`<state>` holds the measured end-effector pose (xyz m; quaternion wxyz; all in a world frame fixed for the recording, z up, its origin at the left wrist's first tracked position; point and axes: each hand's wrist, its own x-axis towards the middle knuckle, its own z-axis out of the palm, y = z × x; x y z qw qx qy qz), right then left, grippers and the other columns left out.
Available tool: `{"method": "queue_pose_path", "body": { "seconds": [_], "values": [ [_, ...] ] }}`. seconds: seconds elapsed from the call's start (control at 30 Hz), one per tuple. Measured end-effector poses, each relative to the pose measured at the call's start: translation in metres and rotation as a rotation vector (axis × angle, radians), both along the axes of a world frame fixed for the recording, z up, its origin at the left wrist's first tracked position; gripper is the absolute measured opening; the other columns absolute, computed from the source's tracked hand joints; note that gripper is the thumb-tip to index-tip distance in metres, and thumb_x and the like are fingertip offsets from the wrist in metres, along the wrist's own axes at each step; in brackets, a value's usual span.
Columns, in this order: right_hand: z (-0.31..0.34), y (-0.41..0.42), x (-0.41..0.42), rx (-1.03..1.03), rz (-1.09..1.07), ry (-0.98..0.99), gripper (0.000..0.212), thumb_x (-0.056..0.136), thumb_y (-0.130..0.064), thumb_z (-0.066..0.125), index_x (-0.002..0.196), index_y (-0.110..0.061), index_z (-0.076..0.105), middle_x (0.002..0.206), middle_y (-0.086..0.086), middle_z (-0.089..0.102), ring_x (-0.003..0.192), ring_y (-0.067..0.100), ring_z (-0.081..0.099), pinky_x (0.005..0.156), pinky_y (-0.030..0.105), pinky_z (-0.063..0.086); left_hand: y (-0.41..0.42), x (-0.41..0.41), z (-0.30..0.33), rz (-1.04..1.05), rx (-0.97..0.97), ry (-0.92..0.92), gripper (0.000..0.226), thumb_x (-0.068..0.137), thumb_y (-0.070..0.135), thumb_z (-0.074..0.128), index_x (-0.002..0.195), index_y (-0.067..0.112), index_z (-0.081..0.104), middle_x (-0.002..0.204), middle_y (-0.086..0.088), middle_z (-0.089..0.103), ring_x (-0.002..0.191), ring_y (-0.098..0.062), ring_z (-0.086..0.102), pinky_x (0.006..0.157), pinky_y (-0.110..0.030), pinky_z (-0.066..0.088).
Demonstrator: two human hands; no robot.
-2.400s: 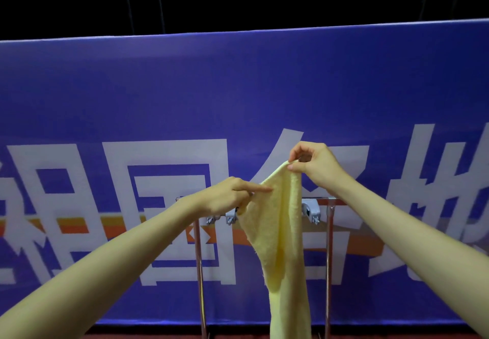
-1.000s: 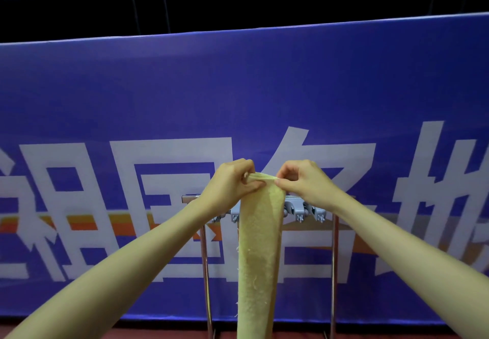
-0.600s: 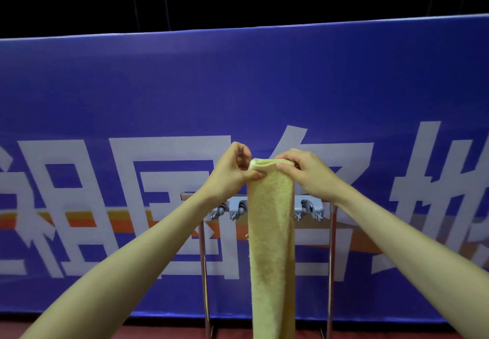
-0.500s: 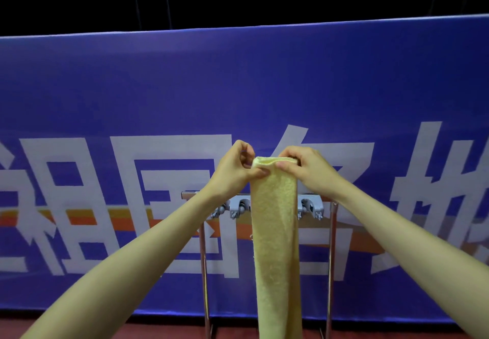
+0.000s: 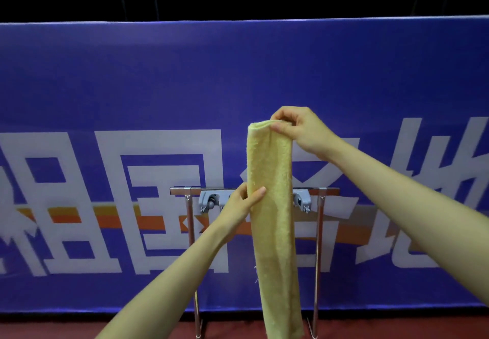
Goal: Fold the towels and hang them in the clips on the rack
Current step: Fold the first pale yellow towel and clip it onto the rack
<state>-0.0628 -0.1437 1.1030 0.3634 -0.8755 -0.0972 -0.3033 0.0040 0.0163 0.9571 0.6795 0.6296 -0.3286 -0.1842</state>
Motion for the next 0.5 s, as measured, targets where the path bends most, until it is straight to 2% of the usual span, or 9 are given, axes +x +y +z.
{"method": "queue_pose_path", "body": {
  "seconds": [0.1,0.2,0.3,0.4,0.5],
  "values": [
    [0.007,-0.003,-0.002,0.043,-0.011,0.004,0.012,0.092,-0.018,0.060,0.093,-0.007,0.065,0.079,-0.003,0.059,0.074,0.008,0.053,0.068,0.025,0.045,0.000,0.006,-0.010,-0.038,0.017,0.031,0.055,0.078,0.052,0.069,0.121,0.021,0.053,0.122,-0.003,0.063,0.110,-0.018,0.063,0.098,-0.042,0.050],
    [0.011,-0.006,-0.001,0.098,-0.021,0.006,0.012,0.093,-0.017,0.059,0.094,-0.007,0.064,0.080,-0.003,0.060,0.076,0.010,0.055,0.070,0.030,0.048,0.002,0.011,-0.019,-0.043,0.042,0.038,0.061,0.074,0.056,0.066,0.122,0.020,0.052,0.122,-0.005,0.063,0.111,-0.021,0.063,0.100,-0.047,0.048],
    [0.011,-0.004,0.001,0.128,-0.005,0.027,0.014,0.094,-0.018,0.058,0.096,-0.005,0.063,0.083,0.000,0.060,0.077,0.012,0.057,0.071,0.029,0.050,0.001,0.011,-0.023,-0.058,0.078,0.070,0.072,0.072,0.061,0.068,0.128,0.023,0.046,0.122,0.000,0.062,0.108,-0.015,0.064,0.091,-0.037,0.054],
    [0.010,0.002,0.005,0.128,0.019,0.053,0.014,0.094,-0.018,0.057,0.097,-0.005,0.062,0.081,-0.001,0.059,0.073,0.007,0.055,0.063,0.020,0.048,-0.003,0.007,-0.022,-0.061,0.085,0.038,0.058,0.077,0.049,0.066,0.125,0.020,0.052,0.112,0.003,0.067,0.101,-0.012,0.066,0.080,-0.026,0.054],
    [0.010,0.006,0.010,0.136,0.006,0.043,0.014,0.095,-0.019,0.056,0.097,-0.006,0.062,0.082,-0.001,0.059,0.072,0.007,0.056,0.059,0.016,0.048,-0.006,0.006,-0.021,0.050,0.032,0.043,0.034,0.081,0.038,0.067,0.110,0.022,0.060,0.105,0.000,0.070,0.092,-0.012,0.069,0.071,-0.021,0.055]
  ]
}}
